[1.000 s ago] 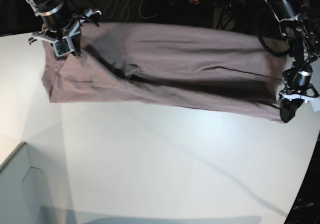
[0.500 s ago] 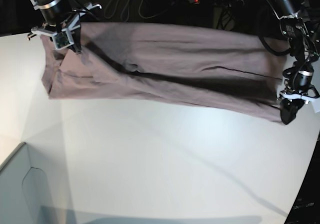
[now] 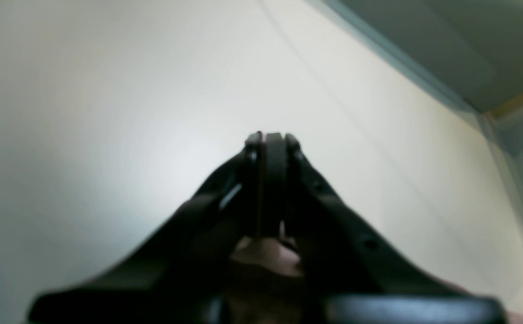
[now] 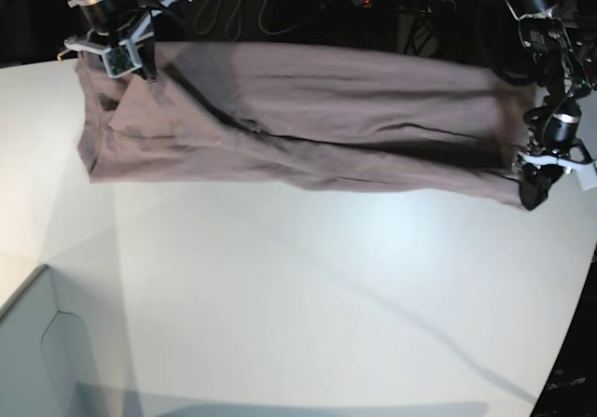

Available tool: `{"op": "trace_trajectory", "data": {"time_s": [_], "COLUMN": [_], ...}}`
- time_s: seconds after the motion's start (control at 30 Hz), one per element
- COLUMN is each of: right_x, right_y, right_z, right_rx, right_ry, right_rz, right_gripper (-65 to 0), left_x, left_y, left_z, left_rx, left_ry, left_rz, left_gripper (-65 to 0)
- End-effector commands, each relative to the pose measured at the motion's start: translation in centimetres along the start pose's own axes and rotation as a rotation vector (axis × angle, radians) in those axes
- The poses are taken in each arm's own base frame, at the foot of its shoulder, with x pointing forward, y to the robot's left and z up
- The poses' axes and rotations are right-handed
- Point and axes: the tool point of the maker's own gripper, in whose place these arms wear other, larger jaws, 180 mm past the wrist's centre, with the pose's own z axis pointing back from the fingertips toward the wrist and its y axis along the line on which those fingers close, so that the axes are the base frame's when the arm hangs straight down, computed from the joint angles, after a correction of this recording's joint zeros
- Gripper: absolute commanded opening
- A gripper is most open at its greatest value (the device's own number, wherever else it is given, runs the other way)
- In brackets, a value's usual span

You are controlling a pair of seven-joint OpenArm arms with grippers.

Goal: Layout the t-shirt on the table in an organized manner, then fold the t-shirt properly
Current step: 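Lower the folded strip onto the table with both grippers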

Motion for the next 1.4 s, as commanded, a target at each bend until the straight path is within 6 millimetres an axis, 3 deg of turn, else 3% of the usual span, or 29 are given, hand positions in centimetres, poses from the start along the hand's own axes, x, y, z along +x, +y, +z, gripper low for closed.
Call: {"op": "trace_trajectory", "data": {"time_s": [0.0, 0.1, 0.27, 0.47, 0.53, 0.67, 0.77, 0.93, 1.1, 1.37], "right_x": [-0.2, -1.4, -1.8, -0.9, -0.8, -0.7, -0.4, 0.1, 0.2, 0.2], "right_y": [0.2, 0.9, 1.6, 1.4, 1.4, 1.4, 1.8, 2.0, 2.0, 2.0], "right_z": [0.1, -0.5, -1.0, -1.7, -1.7, -1.8, -1.9, -2.2, -2.3, -2.3], "right_rx": [0.006, 0.030, 0.052, 0.049, 0.048, 0.048, 0.060, 0.068, 0.067, 0.067], "right_ry": [-0.008, 0.017, 0.022, -0.003, -0.004, -0.009, -0.016, -0.029, -0.030, -0.027], "right_rz": [-0.011, -0.039, -0.052, -0.050, -0.050, -0.048, -0.046, -0.044, -0.043, -0.044], "right_gripper": [-65.0, -65.0, -65.0, -65.0, -65.0, -65.0, -65.0, -65.0, -65.0, -65.0], "left_x": [2.2, 1.2, -0.1, -3.2, -3.4, -4.2, -4.0, -1.1, -0.3, -3.2], "left_y": [-0.3, 0.1, 0.8, 2.7, 3.5, 3.9, 3.6, 1.6, 1.2, 2.4], "left_z": [-0.2, 0.3, 0.5, 1.2, 1.7, 2.5, 3.1, 3.9, 2.9, 0.3], "left_rx": [-0.024, -0.013, 0.006, 0.051, 0.064, 0.072, 0.066, 0.021, 0.011, 0.061], "left_ry": [-0.060, -0.037, -0.010, 0.068, 0.090, 0.151, 0.153, 0.102, 0.086, 0.217], "left_rz": [-0.015, -0.013, 0.014, 0.062, 0.048, 0.045, 0.020, -0.082, -0.096, -0.184], "left_gripper": [-65.0, -65.0, -65.0, -64.6, -60.4, -40.3, -31.8, -31.8, -31.8, -31.8]}}
